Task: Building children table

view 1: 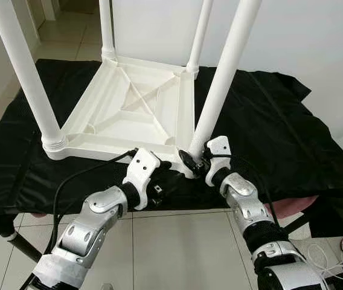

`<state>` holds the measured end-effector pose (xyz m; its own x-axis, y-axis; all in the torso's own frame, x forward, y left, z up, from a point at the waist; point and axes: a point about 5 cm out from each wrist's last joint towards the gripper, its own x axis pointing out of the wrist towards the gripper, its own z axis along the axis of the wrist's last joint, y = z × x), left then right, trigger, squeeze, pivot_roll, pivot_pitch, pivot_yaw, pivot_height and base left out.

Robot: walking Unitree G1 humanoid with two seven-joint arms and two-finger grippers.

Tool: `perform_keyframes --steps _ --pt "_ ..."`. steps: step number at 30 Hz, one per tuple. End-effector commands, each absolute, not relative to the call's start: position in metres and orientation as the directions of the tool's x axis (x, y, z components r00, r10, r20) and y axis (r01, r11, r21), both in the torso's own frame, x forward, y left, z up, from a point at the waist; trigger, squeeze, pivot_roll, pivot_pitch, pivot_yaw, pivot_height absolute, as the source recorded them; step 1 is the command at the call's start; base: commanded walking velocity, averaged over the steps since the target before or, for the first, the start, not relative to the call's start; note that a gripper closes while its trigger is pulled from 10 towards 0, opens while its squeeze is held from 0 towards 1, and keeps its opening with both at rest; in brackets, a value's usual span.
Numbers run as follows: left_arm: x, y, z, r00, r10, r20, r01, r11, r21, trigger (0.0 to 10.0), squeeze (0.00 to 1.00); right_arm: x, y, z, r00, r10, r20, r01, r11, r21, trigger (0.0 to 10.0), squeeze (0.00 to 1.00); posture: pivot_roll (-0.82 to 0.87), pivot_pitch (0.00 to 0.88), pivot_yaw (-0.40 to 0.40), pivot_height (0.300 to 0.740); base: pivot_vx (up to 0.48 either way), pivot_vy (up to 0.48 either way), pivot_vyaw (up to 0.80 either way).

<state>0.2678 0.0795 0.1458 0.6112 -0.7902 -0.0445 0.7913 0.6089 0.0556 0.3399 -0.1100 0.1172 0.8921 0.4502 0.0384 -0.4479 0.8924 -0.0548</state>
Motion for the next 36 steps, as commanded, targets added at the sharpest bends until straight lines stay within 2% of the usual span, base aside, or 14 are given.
perform_keyframes --steps 1,5,9,11,14,18,19,22,29,30,33,35,36 --pt "0.265 0.080 0.141 0.601 -0.797 -0.061 0.799 0.599 0.055 10.0 0.00 0.333 -0.111 0.111 0.947 0.322 0.021 -0.321 0.947 -0.015 10.0 0.00 0.05 0.000 -0.074 0.740 0.000 0.000 0.00" --pt "0.266 0.080 0.141 0.603 -0.795 -0.062 0.798 0.600 0.056 10.0 0.00 0.327 -0.101 0.111 0.961 0.273 0.033 -0.273 0.962 -0.005 10.0 0.00 0.05 0.000 -0.078 0.740 0.000 0.000 0.00" --pt "0.266 0.080 0.139 0.603 -0.795 -0.065 0.798 0.601 0.053 10.0 0.00 0.318 -0.081 0.109 0.987 0.162 0.021 -0.162 0.987 0.012 10.0 0.00 0.05 0.000 -0.079 0.740 0.000 0.000 0.00" --pt "0.266 0.079 0.138 0.604 -0.794 -0.068 0.797 0.601 0.056 10.0 0.00 0.316 -0.073 0.108 0.981 0.193 0.007 -0.193 0.980 0.051 10.0 0.00 0.05 0.000 -0.079 0.740 0.000 0.000 0.00" --pt "0.264 0.078 0.138 0.600 -0.797 -0.065 0.800 0.598 0.051 10.0 0.00 0.314 -0.067 0.114 0.971 0.237 0.039 -0.238 0.970 0.037 10.0 0.00 0.05 0.000 -0.079 0.740 0.000 0.000 0.00" --pt "0.264 0.077 0.139 0.594 -0.802 -0.064 0.805 0.591 0.054 10.0 0.00 0.315 -0.076 0.114 0.976 0.217 0.026 -0.218 0.975 0.034 10.0 0.00 0.05 0.000 -0.078 0.740 0.000 0.000 0.00" --pt "0.265 0.077 0.139 0.593 -0.802 -0.063 0.805 0.591 0.055 10.0 0.00 0.316 -0.079 0.114 0.976 0.215 0.025 -0.216 0.976 0.036 10.0 1.00 0.05 0.000 -0.081 0.740 0.000 0.000 0.00" --pt "0.266 0.078 0.140 0.594 -0.802 -0.063 0.805 0.591 0.057 10.0 0.00 0.317 -0.083 0.116 0.977 0.211 0.031 -0.212 0.977 0.033 10.0 1.00 0.05 0.000 -0.081 0.740 0.000 0.000 0.00" --pt "0.265 0.079 0.139 0.593 -0.803 -0.065 0.805 0.589 0.062 10.0 0.00 0.319 -0.101 0.127 0.913 0.398 0.087 -0.397 0.917 -0.019 10.0 1.00 0.06 0.000 -0.078 0.740 0.000 0.000 0.00" --pt "0.265 0.079 0.139 0.591 -0.804 -0.066 0.806 0.588 0.062 10.0 0.00 0.318 -0.104 0.128 0.880 0.467 0.079 -0.467 0.884 -0.031 10.0 0.00 0.06 0.000 -0.079 0.740 0.000 0.000 0.00" --pt "0.265 0.079 0.139 0.590 -0.805 -0.067 0.807 0.587 0.062 10.0 0.00 0.318 -0.108 0.127 0.847 0.528 0.064 -0.526 0.849 -0.041 10.0 0.00 0.05 0.000 -0.077 0.740 0.000 0.000 0.00" --pt "0.265 0.078 0.139 0.584 -0.809 -0.068 0.812 0.581 0.062 10.0 0.00 0.321 -0.115 0.125 0.779 0.627 0.025 -0.623 0.778 -0.084 10.0 0.00 0.05 0.000 -0.071 0.740 0.000 0.000 0.00" --pt "0.265 0.078 0.139 0.584 -0.809 -0.068 0.812 0.581 0.062 10.0 0.00 0.321 -0.115 0.125 0.779 0.627 0.025 -0.623 0.778 -0.084 10.0 0.00 0.05 0.000 -0.071 0.740 0.000 0.000 0.00"
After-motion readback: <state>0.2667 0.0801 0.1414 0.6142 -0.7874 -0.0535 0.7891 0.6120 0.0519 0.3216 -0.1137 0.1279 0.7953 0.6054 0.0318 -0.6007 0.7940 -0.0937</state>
